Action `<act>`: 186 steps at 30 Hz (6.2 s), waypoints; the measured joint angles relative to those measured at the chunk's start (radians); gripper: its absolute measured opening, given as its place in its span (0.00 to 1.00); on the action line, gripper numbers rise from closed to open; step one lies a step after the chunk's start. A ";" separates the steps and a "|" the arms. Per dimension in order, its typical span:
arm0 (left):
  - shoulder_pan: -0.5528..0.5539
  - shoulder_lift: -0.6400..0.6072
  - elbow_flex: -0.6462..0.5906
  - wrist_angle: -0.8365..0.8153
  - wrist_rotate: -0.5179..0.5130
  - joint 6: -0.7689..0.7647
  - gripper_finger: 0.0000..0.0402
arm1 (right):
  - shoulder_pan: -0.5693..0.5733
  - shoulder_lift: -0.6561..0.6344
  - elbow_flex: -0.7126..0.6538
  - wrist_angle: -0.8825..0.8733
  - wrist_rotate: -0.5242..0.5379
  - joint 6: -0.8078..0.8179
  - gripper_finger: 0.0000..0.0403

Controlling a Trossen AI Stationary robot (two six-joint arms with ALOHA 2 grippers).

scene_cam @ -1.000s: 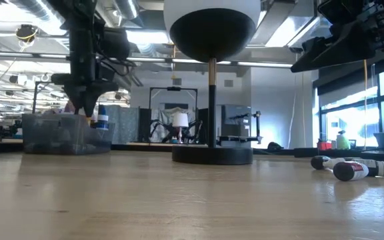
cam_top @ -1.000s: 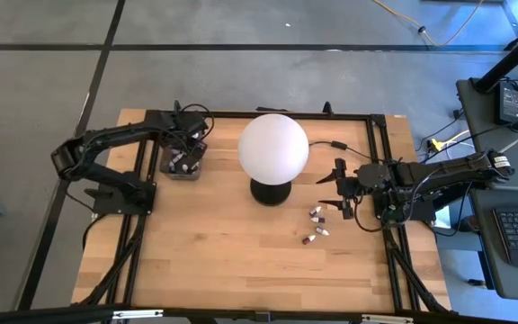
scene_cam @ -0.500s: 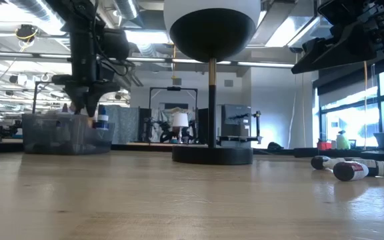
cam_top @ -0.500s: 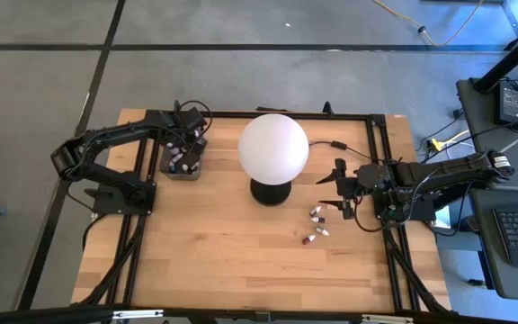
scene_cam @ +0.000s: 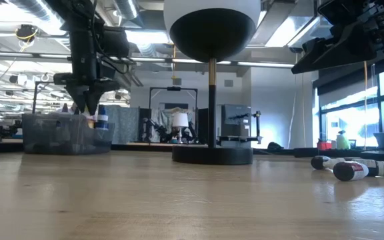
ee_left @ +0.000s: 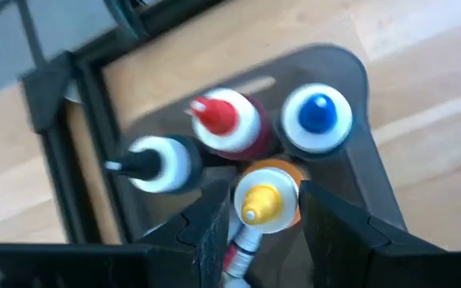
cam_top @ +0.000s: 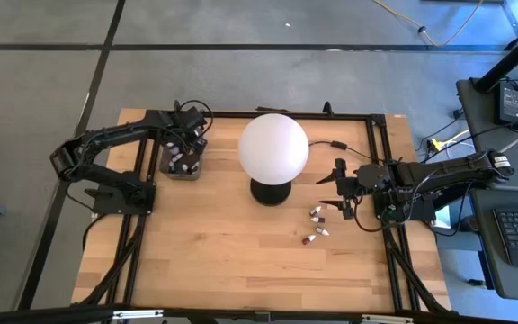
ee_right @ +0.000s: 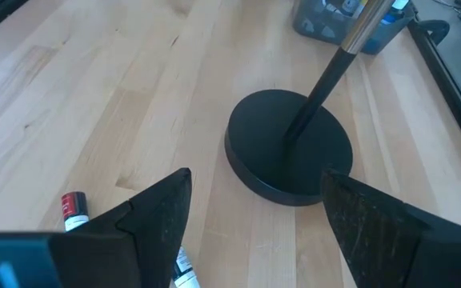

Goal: Pick & Place food coloring
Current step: Put the big yellow food coloring bottle into the black container, then put the top small red food coloring bottle into the black container

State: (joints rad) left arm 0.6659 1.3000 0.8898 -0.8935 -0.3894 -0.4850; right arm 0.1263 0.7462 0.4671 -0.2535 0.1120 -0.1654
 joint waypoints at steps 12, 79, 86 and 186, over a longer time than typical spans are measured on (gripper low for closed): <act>-0.022 -0.188 0.041 -0.052 0.007 -0.002 0.36 | 0.000 0.000 0.000 -0.002 0.000 0.004 0.69; -0.972 -0.042 -0.180 1.039 -0.088 0.210 0.36 | 0.002 0.619 0.002 0.059 -0.072 -0.022 0.41; -0.972 -0.042 -0.180 1.031 -0.088 0.210 0.37 | 0.002 0.621 0.002 0.061 -0.081 -0.020 0.28; -0.926 0.508 -0.077 1.655 0.022 0.682 0.19 | 0.021 0.724 0.167 0.587 -0.218 0.159 0.27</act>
State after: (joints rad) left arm -0.2600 1.8076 0.8127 0.7614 -0.3675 0.1974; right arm 0.1478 1.4700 0.6337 0.3335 -0.1056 -0.0063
